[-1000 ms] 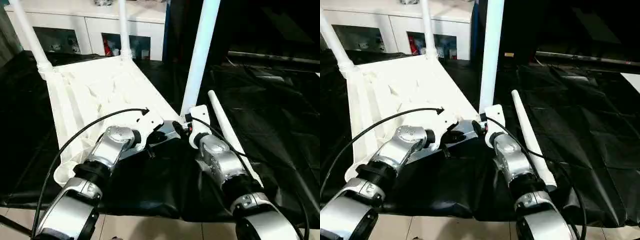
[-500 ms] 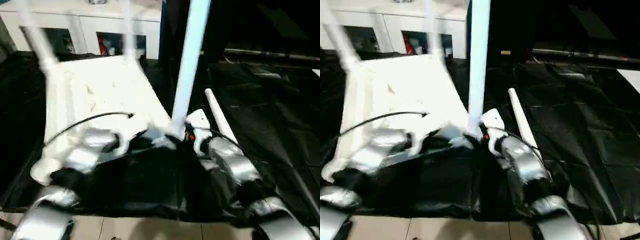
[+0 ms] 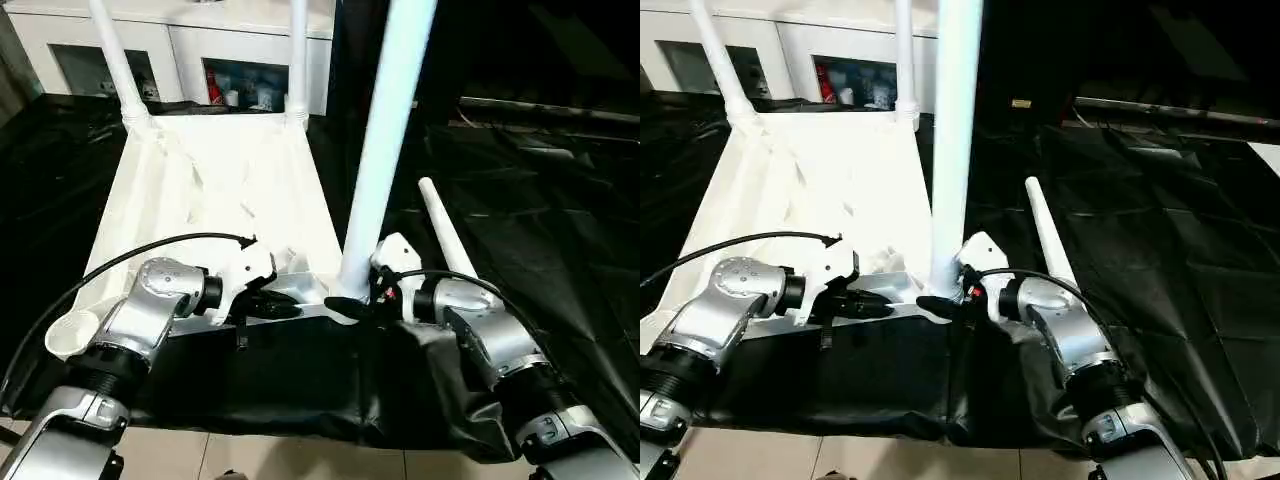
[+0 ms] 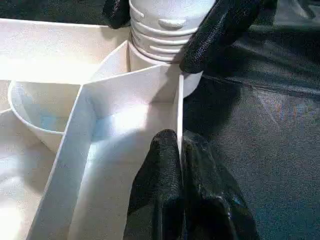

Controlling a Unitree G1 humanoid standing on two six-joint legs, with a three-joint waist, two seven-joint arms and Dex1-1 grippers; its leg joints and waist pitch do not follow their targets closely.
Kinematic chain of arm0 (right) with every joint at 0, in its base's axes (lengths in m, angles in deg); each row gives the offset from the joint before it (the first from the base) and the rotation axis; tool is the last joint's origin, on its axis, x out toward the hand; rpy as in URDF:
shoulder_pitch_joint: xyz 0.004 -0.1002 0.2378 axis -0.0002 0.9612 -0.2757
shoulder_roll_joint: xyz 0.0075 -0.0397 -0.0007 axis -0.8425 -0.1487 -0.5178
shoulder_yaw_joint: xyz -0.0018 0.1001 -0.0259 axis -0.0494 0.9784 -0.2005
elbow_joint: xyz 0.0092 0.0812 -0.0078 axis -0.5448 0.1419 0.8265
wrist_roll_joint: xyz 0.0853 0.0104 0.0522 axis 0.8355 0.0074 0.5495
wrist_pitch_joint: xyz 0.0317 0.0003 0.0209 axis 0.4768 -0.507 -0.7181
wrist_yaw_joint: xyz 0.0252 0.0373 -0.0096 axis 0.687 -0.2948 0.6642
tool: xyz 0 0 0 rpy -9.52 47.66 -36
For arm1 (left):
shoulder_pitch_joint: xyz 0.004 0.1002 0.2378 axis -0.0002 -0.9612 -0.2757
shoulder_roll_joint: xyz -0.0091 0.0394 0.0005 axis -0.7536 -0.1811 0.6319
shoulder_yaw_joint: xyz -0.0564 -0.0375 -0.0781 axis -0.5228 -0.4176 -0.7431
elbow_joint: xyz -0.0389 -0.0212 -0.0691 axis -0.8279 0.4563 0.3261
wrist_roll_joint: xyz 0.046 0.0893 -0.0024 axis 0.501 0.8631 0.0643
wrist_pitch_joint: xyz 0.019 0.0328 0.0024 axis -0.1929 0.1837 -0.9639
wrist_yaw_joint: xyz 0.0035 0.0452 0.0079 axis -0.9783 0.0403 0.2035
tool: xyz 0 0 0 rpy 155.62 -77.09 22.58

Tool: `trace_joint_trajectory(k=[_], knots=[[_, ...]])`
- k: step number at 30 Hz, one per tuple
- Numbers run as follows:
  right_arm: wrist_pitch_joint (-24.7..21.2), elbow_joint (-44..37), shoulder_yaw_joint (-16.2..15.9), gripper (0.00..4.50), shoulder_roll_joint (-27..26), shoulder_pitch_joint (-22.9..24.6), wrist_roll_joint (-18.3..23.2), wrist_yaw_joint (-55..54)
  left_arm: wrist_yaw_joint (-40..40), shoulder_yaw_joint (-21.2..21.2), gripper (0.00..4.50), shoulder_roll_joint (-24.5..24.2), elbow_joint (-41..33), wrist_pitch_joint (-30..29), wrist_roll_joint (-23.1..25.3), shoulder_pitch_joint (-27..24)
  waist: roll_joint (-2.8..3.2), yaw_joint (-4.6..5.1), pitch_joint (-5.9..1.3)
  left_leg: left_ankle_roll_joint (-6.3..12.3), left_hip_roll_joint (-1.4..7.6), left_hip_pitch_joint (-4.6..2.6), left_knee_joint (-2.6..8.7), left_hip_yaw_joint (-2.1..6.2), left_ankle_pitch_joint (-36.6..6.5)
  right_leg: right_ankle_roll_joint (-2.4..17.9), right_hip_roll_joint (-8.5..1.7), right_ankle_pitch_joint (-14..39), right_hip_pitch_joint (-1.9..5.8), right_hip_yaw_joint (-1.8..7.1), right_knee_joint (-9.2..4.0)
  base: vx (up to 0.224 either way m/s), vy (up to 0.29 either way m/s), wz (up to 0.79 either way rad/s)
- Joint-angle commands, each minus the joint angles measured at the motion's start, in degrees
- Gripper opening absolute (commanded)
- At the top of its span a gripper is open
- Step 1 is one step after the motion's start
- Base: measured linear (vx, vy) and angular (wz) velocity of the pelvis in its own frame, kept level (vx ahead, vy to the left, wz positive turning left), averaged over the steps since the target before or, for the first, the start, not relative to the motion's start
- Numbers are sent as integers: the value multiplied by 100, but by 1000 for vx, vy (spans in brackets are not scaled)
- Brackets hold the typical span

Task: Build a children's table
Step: Rotate leg to tighten

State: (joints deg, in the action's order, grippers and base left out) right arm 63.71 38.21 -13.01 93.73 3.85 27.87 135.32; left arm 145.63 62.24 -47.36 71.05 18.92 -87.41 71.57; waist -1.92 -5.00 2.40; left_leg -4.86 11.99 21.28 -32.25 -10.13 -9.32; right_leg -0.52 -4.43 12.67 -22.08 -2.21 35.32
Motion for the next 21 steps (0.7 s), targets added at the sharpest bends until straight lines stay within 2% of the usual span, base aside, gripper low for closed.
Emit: trace_joint_trajectory(k=[1,5,7,8,11,13,14,15,16,17,18,20,21], knots=[[-49,-97,190,302,131,15,41,-121,350,61,0,36,-57,-56,-244,-165,-19,5,-332,280,113,-88,302,-28,-746,1368,-287,-164,237,190,-304,0,0,0],[-84,-65,269,280,38,66,39,-291,281,64,0,49,-58,-80,-230,-167,-17,5,-334,291,107,-89,295,-29,-704,1374,-281,-244,240,188,-297,0,0,0],[-1,154,421,278,-97,32,-24,-795,24,34,0,125,54,-85,-146,-116,-21,9,-332,276,103,-86,297,-31,-691,1372,-285,-227,239,189,-298,0,0,0],[28,246,485,278,-152,12,-45,-1001,-100,18,0,162,109,-82,-105,-90,-20,25,-321,227,101,-79,309,-27,-759,1359,-290,-105,234,191,-309,0,0,0],[-100,792,877,277,-525,-123,-110,-2388,-1206,-144,0,549,659,-212,162,219,-18,60,-283,-18,97,-104,343,-20,-1133,1263,-304,593,196,207,-379,0,0,0],[-197,959,1020,276,-689,-166,-95,-2937,-1665,-187,0,723,868,-318,264,357,-23,70,-286,-122,94,-129,343,-18,-1308,1181,-306,927,181,218,-409,0,0,0],[-233,1029,1082,276,-766,-183,-86,-3175,-1861,-205,0,804,952,-376,301,415,-21,62,-291,-142,95,-121,345,-14,-1272,1138,-317,944,188,225,-410,0,0,0],[-332,1259,1222,276,-1007,-240,-66,-3830,-2481,-260,0,1091,1227,-474,394,600,-22,66,-295,-157,83,-118,344,-12,-1215,1113,-303,874,186,227,-407,0,0,0],[-333,1282,1224,276,-1028,-247,-73,-3886,-2532,-265,0,1124,1249,-487,397,617,-23,62,-296,-164,81,-117,343,-13,-1197,1097,-305,860,187,227,-408,0,0,0],[-274,1540,1207,276,-1227,-344,-187,-4445,-3011,-272,0,1445,1471,-516,454,782,-28,40,-308,-132,79,-110,333,-13,-1144,1061,-306,788,199,223,-402,0,0,0],[-258,1588,1194,276,-1258,-365,-213,-4533,-3084,-263,0,1499,1507,-510,470,809,0,22,-316,-137,77,-115,326,-17,-1042,1056,-297,611,183,226,-392,0,0,0],[-195,1734,1170,276,-1361,-438,-245,-4671,-3177,-191,0,1637,1594,-474,523,871,-27,-4,-325,-80,60,-100,317,-21,-976,1042,-286,398,214,215,-376,0,0,0],[-127,1811,1154,276,-1417,-489,-263,-4700,-3158,-137,0,1710,1631,-382,544,905,-3,-11,-340,-32,60,-92,310,-16,-917,1041,-290,229,224,211,-360,0,0,0]])
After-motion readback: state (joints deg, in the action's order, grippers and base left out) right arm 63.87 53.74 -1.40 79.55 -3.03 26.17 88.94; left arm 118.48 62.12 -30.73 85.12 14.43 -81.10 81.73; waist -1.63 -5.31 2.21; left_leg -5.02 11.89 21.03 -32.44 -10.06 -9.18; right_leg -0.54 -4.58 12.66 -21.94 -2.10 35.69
